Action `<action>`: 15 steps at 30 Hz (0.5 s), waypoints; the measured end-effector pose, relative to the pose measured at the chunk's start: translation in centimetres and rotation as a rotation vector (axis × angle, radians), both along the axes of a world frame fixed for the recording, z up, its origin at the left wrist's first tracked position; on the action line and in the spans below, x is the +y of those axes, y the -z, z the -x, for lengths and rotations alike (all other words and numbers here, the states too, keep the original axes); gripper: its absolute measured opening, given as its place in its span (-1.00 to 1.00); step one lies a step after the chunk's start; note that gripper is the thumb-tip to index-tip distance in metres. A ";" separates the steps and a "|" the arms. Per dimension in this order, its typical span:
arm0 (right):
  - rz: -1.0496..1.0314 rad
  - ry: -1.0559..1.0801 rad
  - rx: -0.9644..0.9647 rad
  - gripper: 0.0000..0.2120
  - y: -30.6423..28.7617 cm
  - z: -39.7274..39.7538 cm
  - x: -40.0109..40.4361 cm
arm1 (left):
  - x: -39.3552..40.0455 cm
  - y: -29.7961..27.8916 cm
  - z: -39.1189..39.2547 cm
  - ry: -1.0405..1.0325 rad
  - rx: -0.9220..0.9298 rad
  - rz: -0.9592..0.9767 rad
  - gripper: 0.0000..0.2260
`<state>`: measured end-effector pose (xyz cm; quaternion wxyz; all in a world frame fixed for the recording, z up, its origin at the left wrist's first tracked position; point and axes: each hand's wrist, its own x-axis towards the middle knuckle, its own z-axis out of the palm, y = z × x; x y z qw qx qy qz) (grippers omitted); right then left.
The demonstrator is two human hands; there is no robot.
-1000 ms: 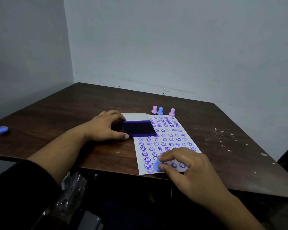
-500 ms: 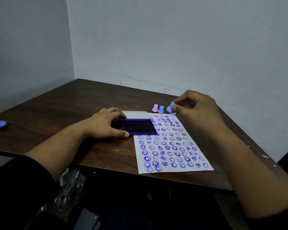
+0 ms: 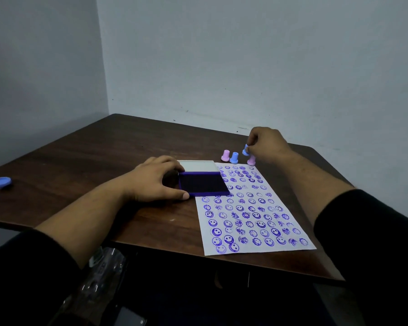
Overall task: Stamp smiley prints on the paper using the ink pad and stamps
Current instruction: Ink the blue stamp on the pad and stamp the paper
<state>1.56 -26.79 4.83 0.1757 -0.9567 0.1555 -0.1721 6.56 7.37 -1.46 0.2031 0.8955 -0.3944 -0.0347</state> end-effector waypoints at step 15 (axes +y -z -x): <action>-0.012 -0.023 0.001 -0.50 2.9 -2.0 -1.2 | 0.0 -0.1 0.1 -0.004 0.001 -0.001 -0.24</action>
